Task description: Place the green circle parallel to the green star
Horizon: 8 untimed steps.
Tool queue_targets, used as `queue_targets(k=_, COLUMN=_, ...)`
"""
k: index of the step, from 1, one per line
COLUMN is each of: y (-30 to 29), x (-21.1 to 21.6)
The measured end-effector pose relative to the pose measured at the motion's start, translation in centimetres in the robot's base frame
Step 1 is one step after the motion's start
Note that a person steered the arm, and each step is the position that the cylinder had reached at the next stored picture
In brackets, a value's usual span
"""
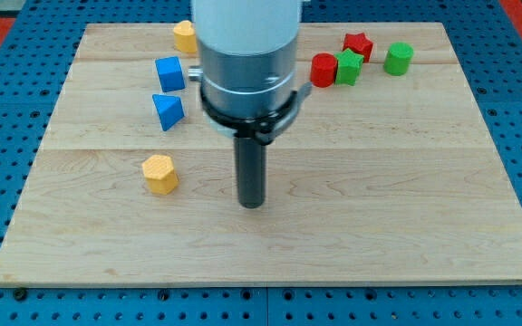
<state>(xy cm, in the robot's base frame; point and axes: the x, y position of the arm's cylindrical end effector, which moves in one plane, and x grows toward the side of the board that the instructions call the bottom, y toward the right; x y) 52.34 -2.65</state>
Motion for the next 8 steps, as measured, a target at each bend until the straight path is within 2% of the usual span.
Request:
queue_targets(k=1, y=-3.0, x=0.0)
queue_targets(k=2, y=-0.7, x=0.0)
queue_targets(k=3, y=10.9, x=-1.6)
queue_targets(k=4, y=23.2, x=-6.3)
queue_targets(k=5, y=32.2, x=-14.9)
queue_targets(k=6, y=36.3, x=-24.2)
queue_targets(k=7, y=34.4, x=-30.0)
queue_targets(k=8, y=26.6, x=-29.9)
